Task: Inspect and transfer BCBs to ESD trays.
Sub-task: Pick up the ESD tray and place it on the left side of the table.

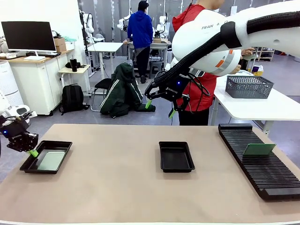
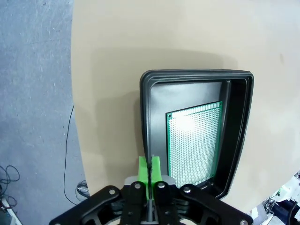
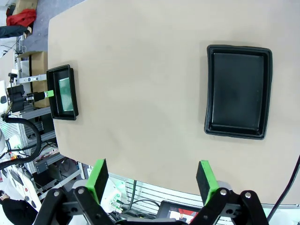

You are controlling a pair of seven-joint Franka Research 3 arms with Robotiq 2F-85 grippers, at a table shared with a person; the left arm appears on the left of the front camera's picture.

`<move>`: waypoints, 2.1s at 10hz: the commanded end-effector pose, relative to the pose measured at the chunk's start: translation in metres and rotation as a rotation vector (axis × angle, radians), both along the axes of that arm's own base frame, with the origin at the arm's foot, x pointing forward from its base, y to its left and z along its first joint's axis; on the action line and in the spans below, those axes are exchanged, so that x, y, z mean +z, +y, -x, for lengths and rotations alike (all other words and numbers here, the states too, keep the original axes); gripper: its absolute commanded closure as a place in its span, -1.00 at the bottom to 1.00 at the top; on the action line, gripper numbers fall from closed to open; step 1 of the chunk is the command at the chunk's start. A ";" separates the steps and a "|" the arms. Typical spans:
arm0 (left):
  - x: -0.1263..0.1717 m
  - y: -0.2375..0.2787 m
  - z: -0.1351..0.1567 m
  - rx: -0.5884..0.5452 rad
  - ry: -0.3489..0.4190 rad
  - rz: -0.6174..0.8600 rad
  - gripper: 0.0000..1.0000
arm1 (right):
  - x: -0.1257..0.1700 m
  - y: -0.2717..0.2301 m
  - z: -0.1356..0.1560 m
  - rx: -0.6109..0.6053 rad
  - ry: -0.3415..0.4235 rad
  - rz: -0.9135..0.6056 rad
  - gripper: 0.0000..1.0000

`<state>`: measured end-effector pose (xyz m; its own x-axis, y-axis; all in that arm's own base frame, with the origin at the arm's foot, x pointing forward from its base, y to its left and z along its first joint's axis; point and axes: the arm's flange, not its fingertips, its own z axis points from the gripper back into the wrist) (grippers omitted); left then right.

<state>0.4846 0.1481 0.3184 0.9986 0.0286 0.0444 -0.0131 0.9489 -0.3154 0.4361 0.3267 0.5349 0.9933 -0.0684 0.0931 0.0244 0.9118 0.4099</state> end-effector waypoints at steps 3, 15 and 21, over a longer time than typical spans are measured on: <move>0.000 -0.002 -0.001 0.014 0.009 -0.023 -0.18 | 0.000 0.002 -0.001 -0.017 0.001 0.013 -1.00; 0.085 -0.030 0.016 -0.028 0.029 -0.196 -1.00 | 0.000 0.002 -0.001 -0.017 0.001 0.013 -1.00; 0.147 -0.052 0.018 -0.026 0.069 -0.276 -1.00 | 0.000 0.002 -0.001 -0.017 0.001 0.013 -1.00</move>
